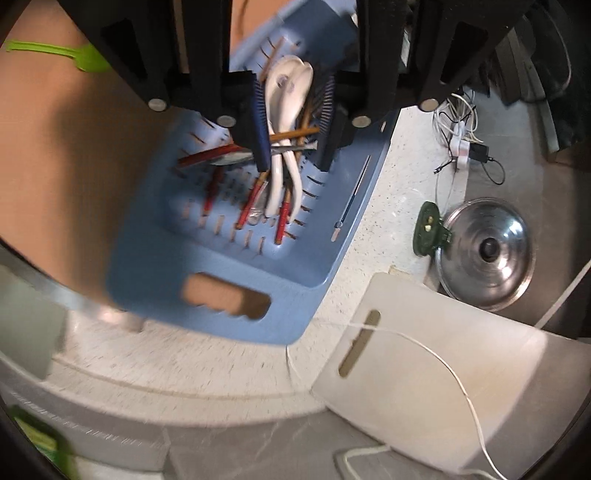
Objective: Organize utensils
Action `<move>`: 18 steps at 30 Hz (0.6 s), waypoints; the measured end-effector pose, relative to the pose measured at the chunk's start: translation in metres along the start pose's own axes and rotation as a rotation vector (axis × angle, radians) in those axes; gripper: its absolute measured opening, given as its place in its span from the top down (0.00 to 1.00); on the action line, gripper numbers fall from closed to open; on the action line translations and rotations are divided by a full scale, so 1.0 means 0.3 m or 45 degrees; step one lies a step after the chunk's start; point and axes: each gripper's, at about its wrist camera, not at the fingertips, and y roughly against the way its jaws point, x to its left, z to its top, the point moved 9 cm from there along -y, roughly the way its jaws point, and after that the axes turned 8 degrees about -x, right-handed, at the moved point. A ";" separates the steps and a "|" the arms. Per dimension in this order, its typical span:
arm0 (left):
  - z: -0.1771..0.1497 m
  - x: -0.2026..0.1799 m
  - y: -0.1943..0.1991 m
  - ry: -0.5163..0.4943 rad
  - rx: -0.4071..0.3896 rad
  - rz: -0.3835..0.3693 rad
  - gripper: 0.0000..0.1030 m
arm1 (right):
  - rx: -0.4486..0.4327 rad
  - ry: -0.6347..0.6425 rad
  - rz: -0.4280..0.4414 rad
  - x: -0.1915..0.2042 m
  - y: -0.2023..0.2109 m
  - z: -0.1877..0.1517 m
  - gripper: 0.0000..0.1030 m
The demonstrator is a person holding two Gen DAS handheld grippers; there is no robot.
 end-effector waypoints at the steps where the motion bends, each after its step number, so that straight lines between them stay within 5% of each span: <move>1: 0.005 -0.010 0.012 -0.006 -0.011 -0.004 0.67 | -0.024 0.004 0.004 -0.014 0.041 -0.002 0.74; 8: 0.064 -0.144 0.043 -0.066 -0.057 -0.072 0.67 | -0.201 0.066 -0.071 -0.167 0.306 -0.051 0.50; 18: 0.117 -0.392 0.015 -0.218 -0.072 -0.165 0.67 | -0.332 0.054 -0.234 -0.405 0.518 -0.248 0.42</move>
